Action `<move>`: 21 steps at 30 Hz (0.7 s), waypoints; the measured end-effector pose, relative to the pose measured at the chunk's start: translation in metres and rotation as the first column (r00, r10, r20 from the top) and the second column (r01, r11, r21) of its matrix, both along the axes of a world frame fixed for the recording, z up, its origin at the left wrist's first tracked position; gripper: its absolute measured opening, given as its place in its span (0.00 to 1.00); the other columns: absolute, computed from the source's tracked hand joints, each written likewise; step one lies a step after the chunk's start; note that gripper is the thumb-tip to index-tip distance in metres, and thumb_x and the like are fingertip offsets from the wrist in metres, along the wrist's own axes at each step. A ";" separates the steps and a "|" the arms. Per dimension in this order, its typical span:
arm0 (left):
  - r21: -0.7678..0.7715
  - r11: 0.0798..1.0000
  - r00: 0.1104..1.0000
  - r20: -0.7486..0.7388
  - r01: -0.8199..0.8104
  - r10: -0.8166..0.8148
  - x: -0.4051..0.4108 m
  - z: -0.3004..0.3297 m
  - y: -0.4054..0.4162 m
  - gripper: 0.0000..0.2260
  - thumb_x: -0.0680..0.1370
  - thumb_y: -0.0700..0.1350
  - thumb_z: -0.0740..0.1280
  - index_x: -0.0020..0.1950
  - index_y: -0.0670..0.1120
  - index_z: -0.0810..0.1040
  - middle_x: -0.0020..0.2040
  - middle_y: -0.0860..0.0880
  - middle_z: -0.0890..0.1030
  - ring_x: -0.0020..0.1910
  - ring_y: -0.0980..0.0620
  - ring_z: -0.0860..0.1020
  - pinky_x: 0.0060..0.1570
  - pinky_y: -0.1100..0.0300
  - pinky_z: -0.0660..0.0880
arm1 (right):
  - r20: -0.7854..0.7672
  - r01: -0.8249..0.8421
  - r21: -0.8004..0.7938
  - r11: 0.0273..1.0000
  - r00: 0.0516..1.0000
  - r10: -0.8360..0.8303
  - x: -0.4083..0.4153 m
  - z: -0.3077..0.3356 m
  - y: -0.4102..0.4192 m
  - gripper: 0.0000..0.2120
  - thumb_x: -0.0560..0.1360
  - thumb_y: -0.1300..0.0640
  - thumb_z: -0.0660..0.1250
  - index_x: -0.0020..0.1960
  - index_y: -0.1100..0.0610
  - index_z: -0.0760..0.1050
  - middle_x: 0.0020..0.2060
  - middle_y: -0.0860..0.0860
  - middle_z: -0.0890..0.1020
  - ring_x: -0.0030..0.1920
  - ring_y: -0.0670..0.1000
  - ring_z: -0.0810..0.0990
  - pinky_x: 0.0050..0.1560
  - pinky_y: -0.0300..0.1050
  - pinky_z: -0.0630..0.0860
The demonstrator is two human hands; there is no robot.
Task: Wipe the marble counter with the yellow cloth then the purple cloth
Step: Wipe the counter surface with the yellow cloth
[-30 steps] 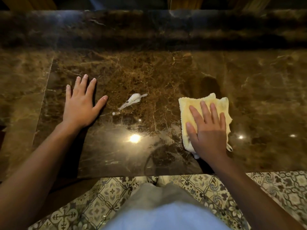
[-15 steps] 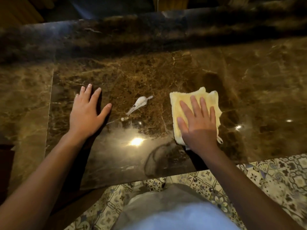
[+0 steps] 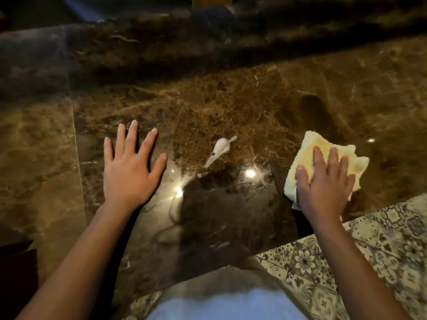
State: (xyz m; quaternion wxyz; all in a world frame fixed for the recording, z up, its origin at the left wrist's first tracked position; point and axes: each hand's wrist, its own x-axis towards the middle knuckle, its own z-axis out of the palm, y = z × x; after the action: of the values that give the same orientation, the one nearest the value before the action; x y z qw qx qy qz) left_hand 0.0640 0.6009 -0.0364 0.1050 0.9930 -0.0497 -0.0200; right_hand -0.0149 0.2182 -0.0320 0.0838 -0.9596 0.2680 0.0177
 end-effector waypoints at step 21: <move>-0.060 0.998 1.000 -0.003 0.016 -0.016 -0.003 0.004 -0.005 0.31 0.81 0.67 0.49 0.82 0.55 0.59 0.85 0.44 0.54 0.84 0.42 0.48 0.81 0.38 0.45 | -0.030 0.098 -0.015 0.995 0.995 -0.099 -0.026 0.008 -0.042 0.34 0.79 0.35 0.45 0.81 0.47 0.55 0.83 0.54 0.53 0.82 0.61 0.46 0.78 0.68 0.48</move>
State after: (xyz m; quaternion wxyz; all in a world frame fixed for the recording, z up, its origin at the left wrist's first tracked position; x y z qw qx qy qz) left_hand 0.0608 0.5964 -0.0322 0.1346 0.9890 -0.0580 -0.0208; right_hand -0.0410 0.1763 -0.0243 0.0741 -0.9454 0.3164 0.0265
